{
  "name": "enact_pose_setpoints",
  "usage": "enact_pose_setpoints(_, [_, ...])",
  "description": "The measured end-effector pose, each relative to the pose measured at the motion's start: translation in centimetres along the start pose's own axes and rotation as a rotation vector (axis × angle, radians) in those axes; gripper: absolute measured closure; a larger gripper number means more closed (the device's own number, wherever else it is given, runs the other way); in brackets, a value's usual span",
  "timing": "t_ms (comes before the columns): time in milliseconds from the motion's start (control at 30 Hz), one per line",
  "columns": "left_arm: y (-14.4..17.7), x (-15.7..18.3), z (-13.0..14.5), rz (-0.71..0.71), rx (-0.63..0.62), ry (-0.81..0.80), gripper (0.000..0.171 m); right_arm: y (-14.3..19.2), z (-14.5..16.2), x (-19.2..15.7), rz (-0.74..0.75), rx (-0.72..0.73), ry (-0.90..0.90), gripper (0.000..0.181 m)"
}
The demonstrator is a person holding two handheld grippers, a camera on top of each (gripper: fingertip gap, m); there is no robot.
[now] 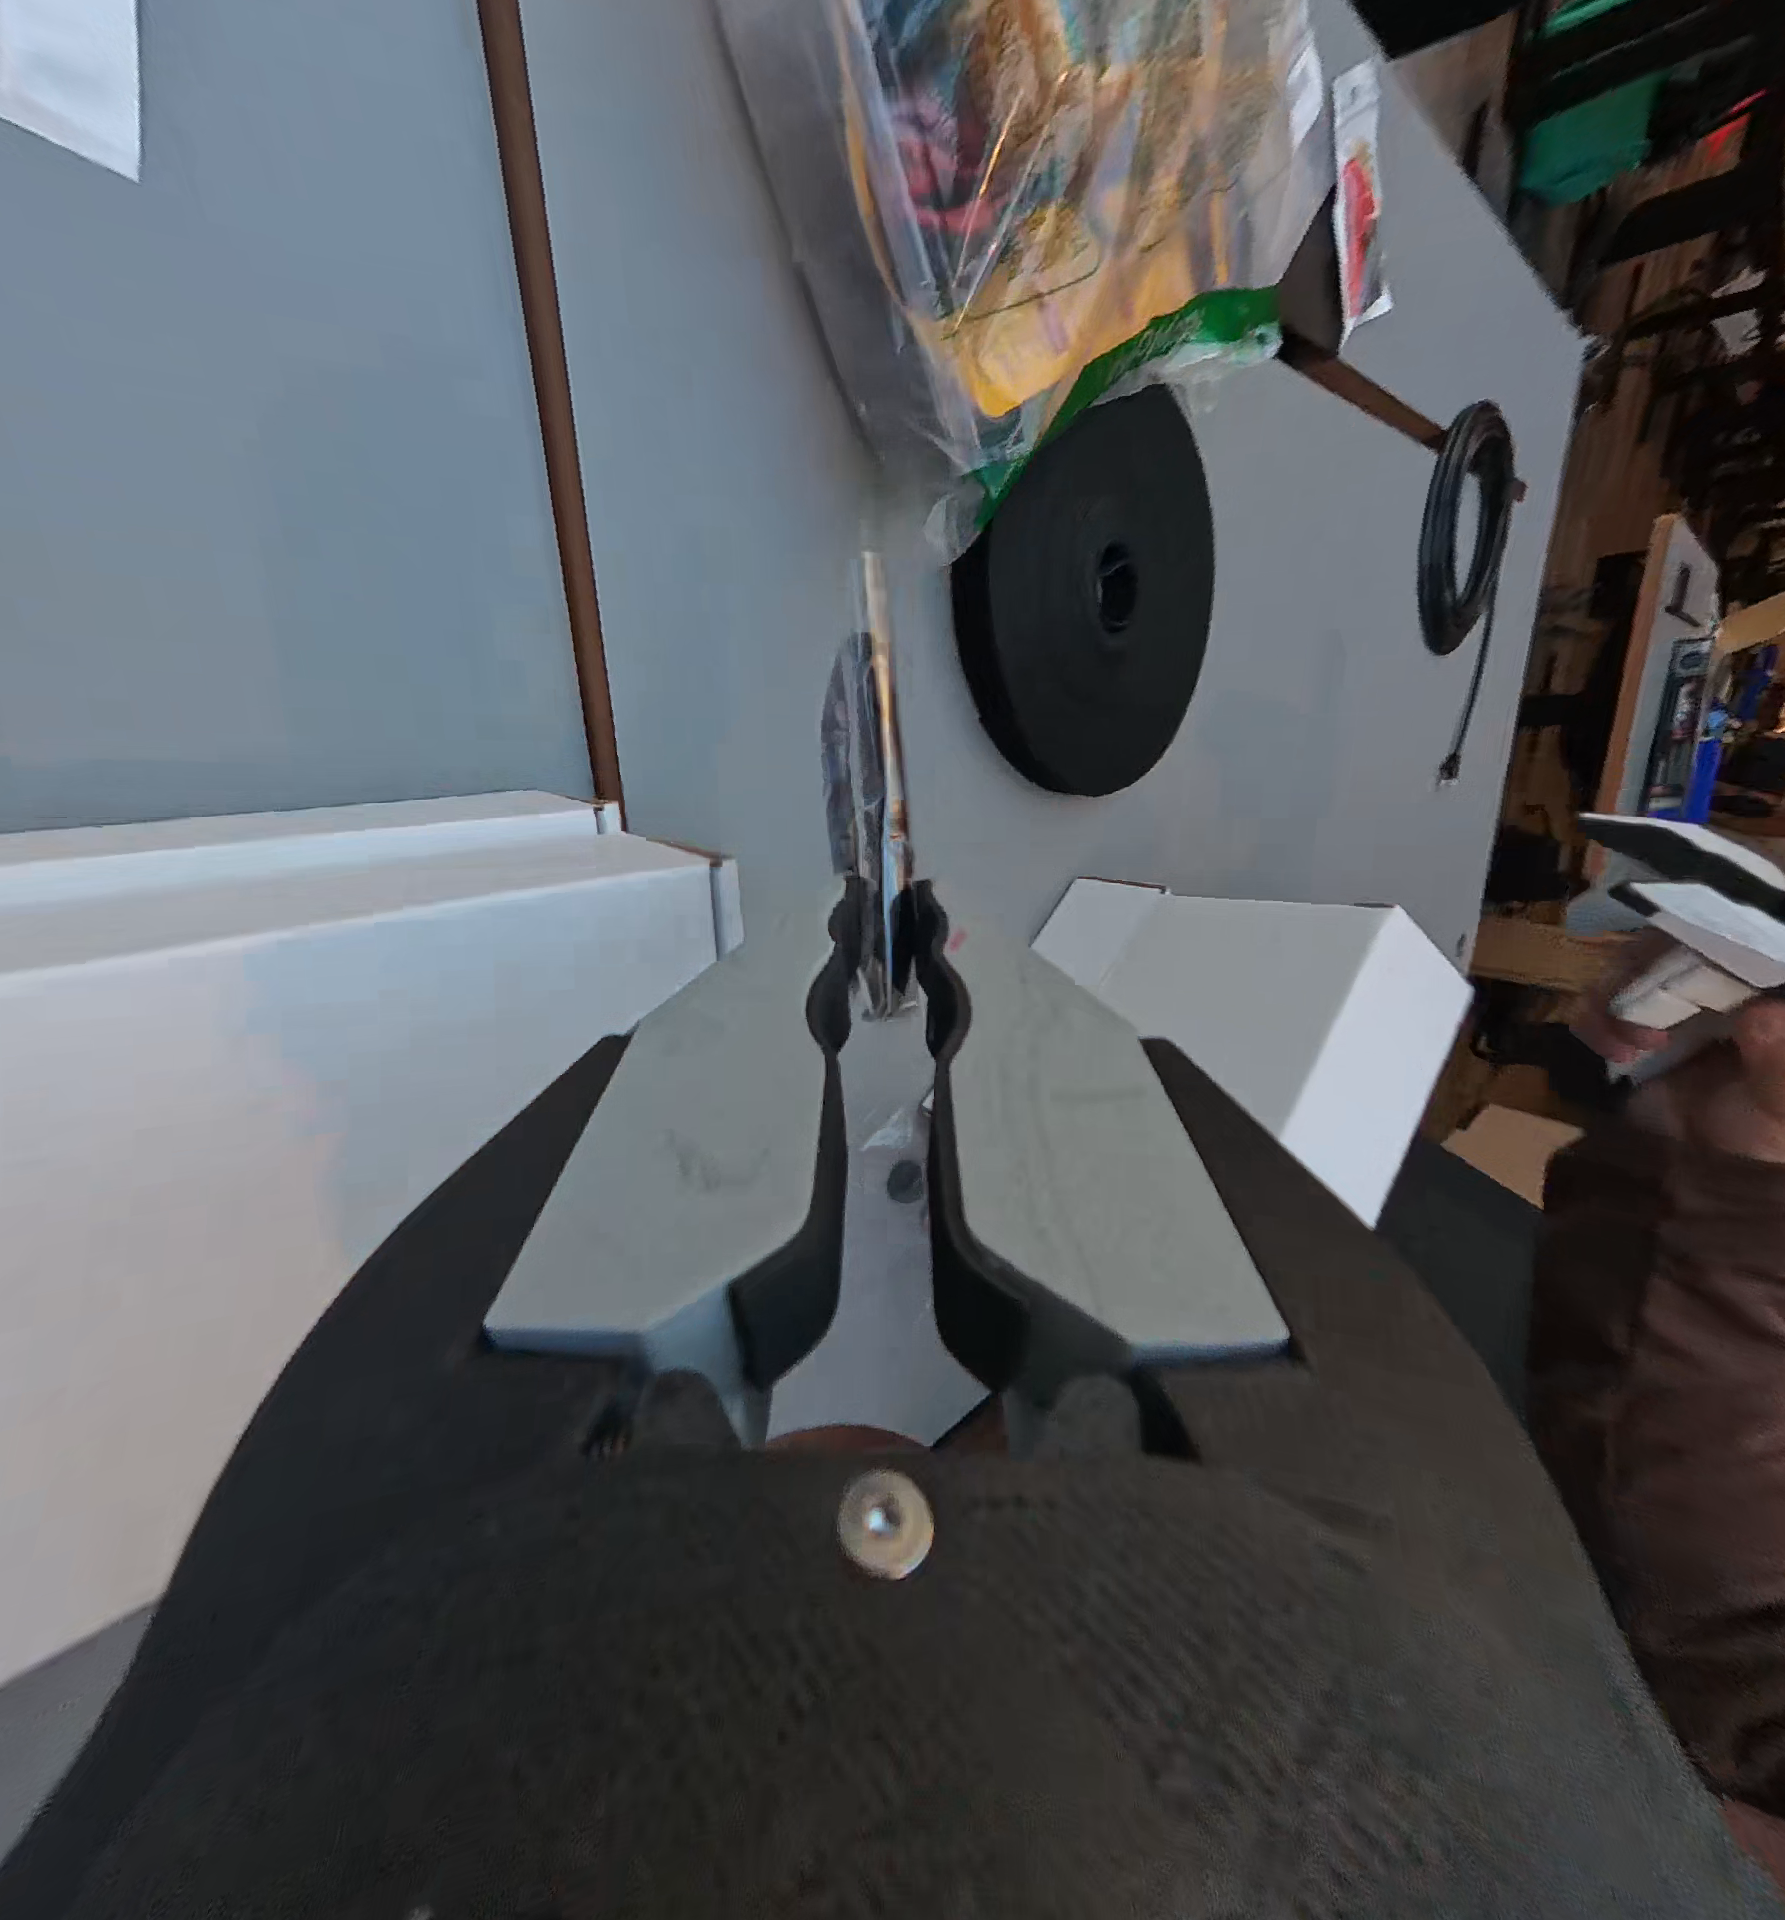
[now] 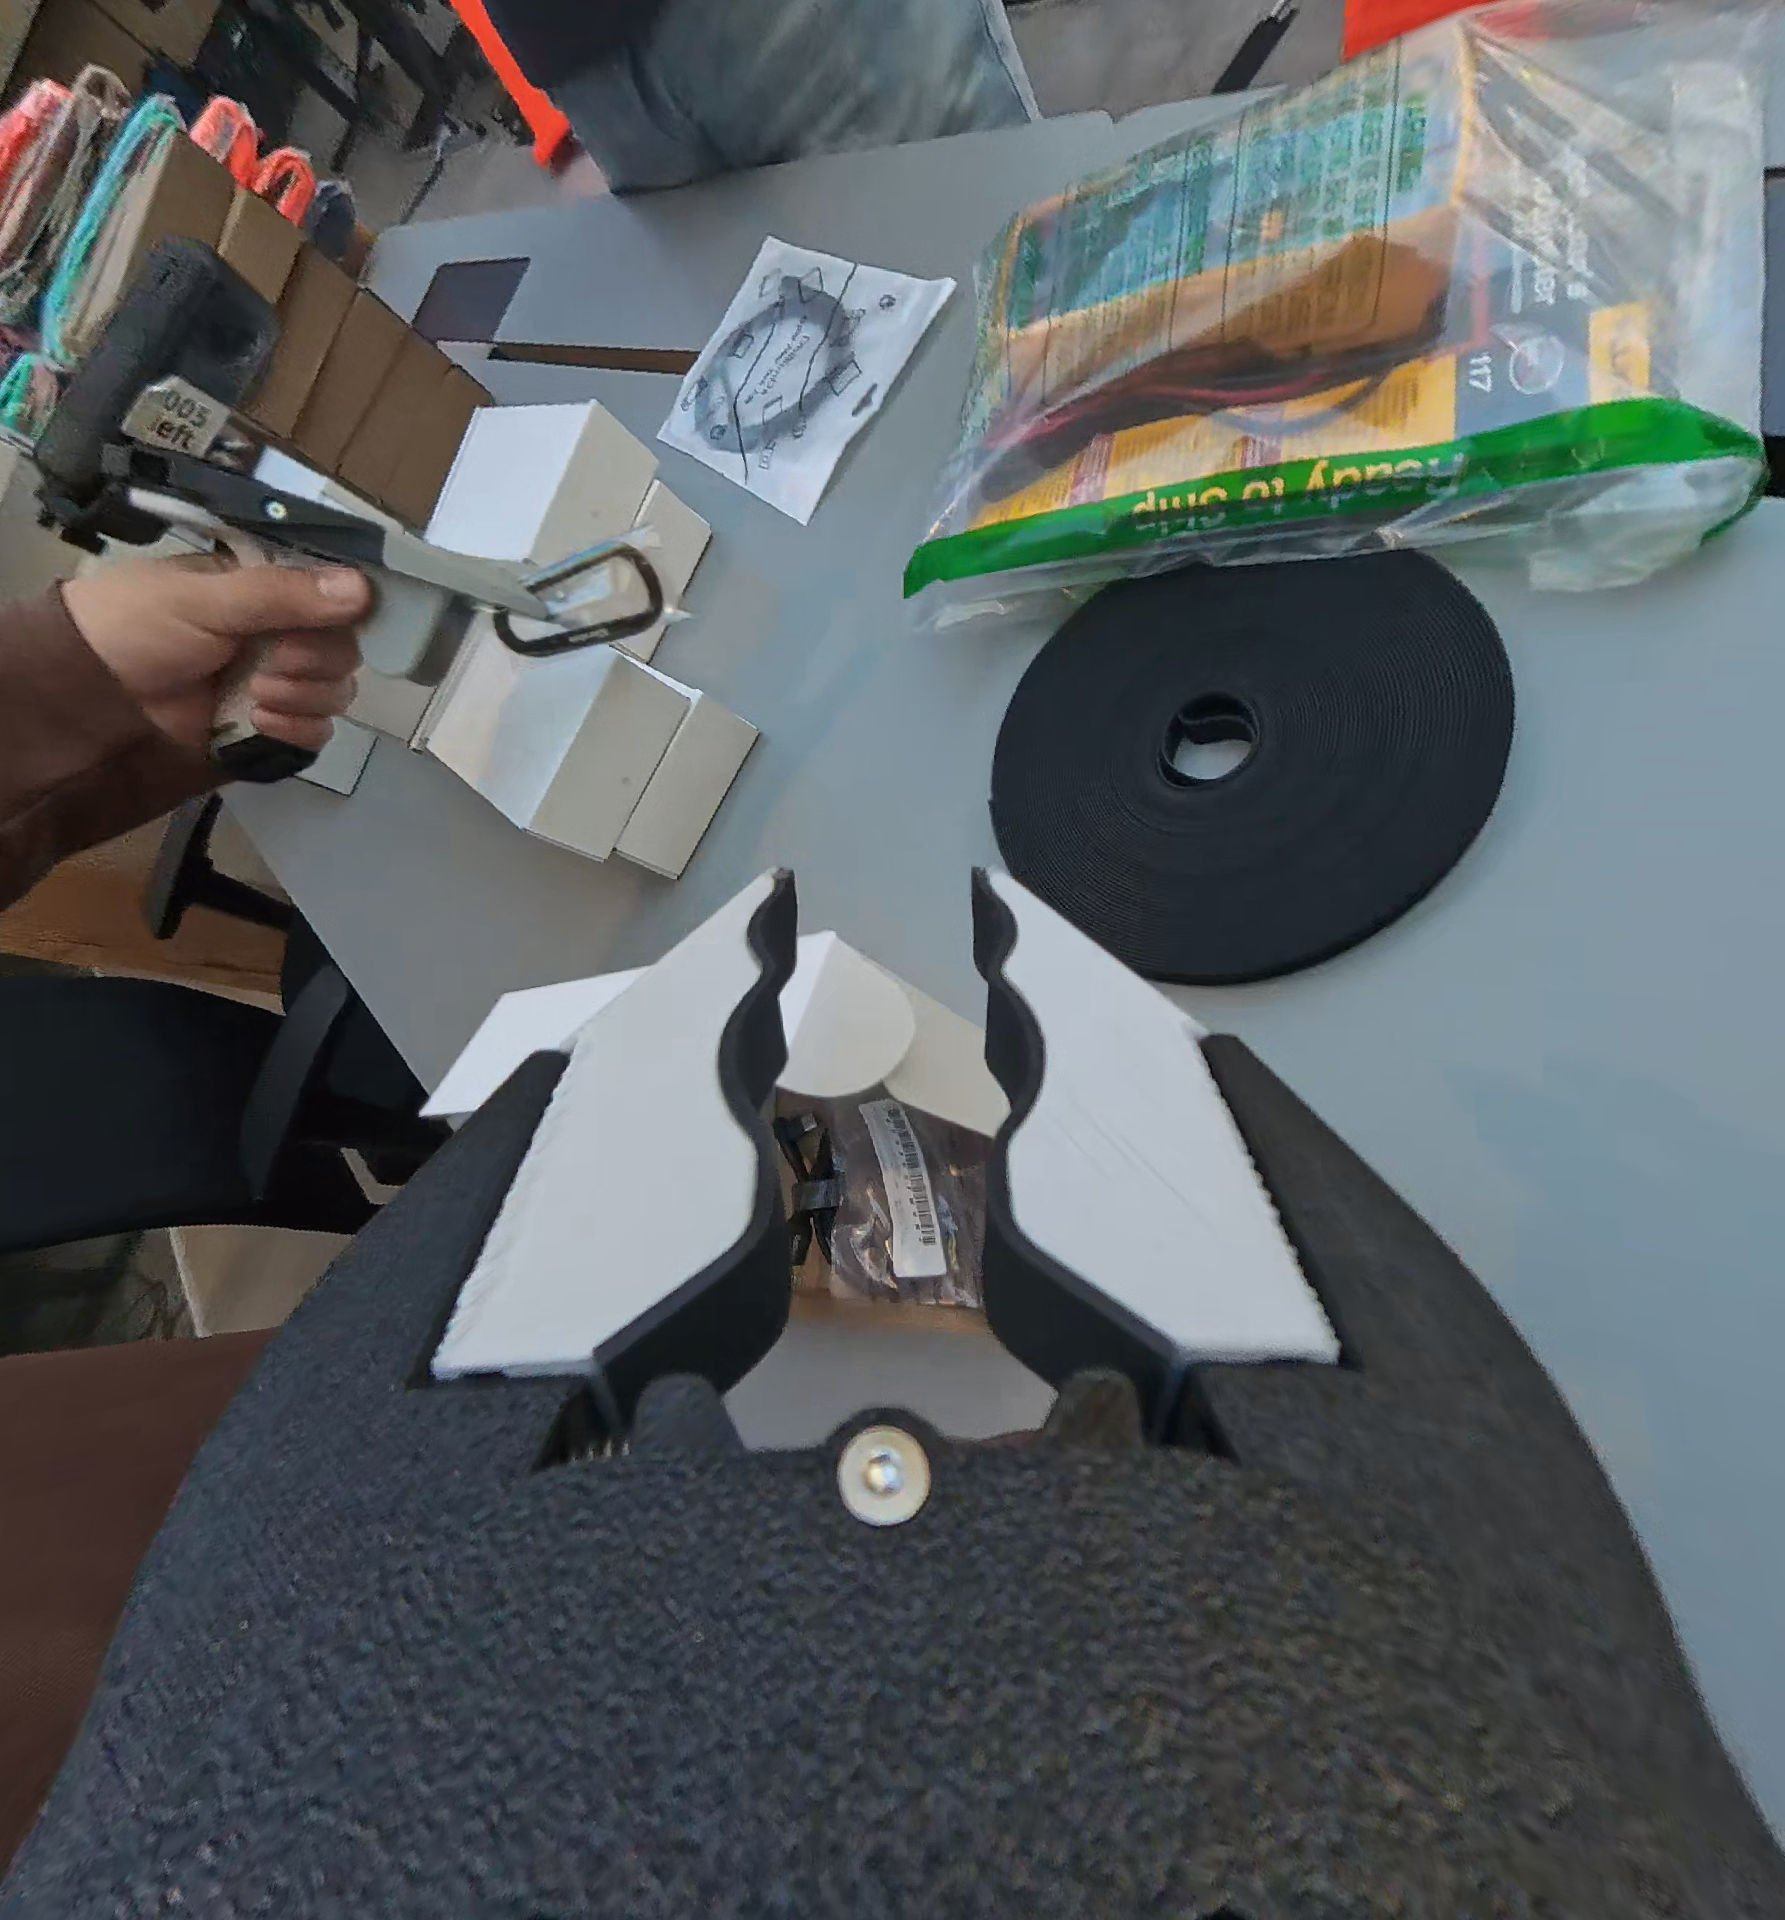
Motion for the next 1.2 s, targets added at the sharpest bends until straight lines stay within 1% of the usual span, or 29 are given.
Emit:
enact_pose_setpoints(67, [-2.6,-0.4,-0.9,-0.059,-0.064,-0.016,0.166,0.2,1.0,1.2,0.002,-0.003,-0.016,0.149])
enact_pose_setpoints(233, [-8.8,-1.2,-3.5,-0.145,-0.212,-0.072,0.166,1.2,3.0,3.8,0.014,-0.022,-0.051,0.150])
enact_pose_setpoints(300, [-10.8,-1.6,-3.8,-0.154,-0.273,-0.084,0.160,1.7,3.4,4.4,0.023,-0.035,-0.048,0.150])
enact_pose_setpoints(367, [-11.8,-2.7,-3.9,-0.226,-0.306,-0.075,0.149,2.1,3.7,4.7,0.038,-0.057,-0.029,0.150])
enact_pose_setpoints(400, [-11.9,-3.0,-4.0,-0.257,-0.304,-0.084,0.144,2.3,3.7,4.8,0.041,-0.069,-0.016,0.150])
enact_pose_setpoints(433, [-11.8,-3.0,-4.2,-0.277,-0.288,-0.104,0.135,2.4,3.8,4.8,0.036,-0.079,0.001,0.150])
enact_pose_setpoints(500, [-11.2,-2.1,-4.6,-0.281,-0.258,-0.136,0.117,2.5,3.7,4.5,0.009,-0.094,0.048,0.150])
enact_pose_setpoints(533, [-10.6,-1.4,-4.7,-0.273,-0.250,-0.150,0.113,2.5,3.8,4.2,-0.016,-0.108,0.078,0.149])
enact_pose_setpoints(600, [-8.8,0.5,-4.9,-0.255,-0.201,-0.232,0.114,2.1,4.3,3.5,-0.062,-0.156,0.156,0.148])
enact_pose_setpoints(667, [-6.2,3.0,-4.3,-0.236,-0.148,-0.354,0.114,1.5,5.3,3.2,-0.084,-0.220,0.245,0.145])
enact_pose_setpoints(700, [-5.0,4.4,-3.4,-0.207,-0.127,-0.402,0.113,1.1,6.0,3.3,-0.079,-0.254,0.282,0.144])
enact_pose_setpoints(767, [-2.9,7.2,-0.4,-0.116,-0.132,-0.464,0.112,0.2,7.3,3.8,-0.072,-0.307,0.327,0.142])
enact_pose_setpoints(833, [-1.4,9.4,3.9,-0.060,-0.169,-0.525,0.110,-0.8,8.5,4.6,-0.059,-0.349,0.348,0.142])
enact_pose_setpoints(900, [-0.9,10.7,8.4,-0.045,-0.214,-0.599,0.109,-1.7,9.4,5.3,-0.044,-0.372,0.358,0.141])
enact_pose_setpoints(1000, [-2.3,10.8,14.2,-0.076,-0.313,-0.689,0.104,-3.3,10.1,5.5,-0.058,-0.389,0.394,0.141])
enact_pose_setpoints(1067, [-4.0,10.0,16.9,-0.121,-0.386,-0.734,0.098,-4.5,10.1,5.6,-0.048,-0.406,0.436,0.140])
enact_pose_setpoints(1133, [-5.6,9.4,18.3,-0.157,-0.429,-0.774,0.097,-5.5,9.8,5.0,-0.070,-0.416,0.491,0.138])
enact_pose_setpoints(1200, [-6.8,9.1,18.7,-0.171,-0.440,-0.795,0.099,-6.3,9.2,4.0,-0.097,-0.416,0.562,0.138])
Point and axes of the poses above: each gripper's, where its closed fingertips meet, y back along the fingers, z out of its underside, x = y × z across the jaws, the point moved 6 cm from there along y, back along the fingers
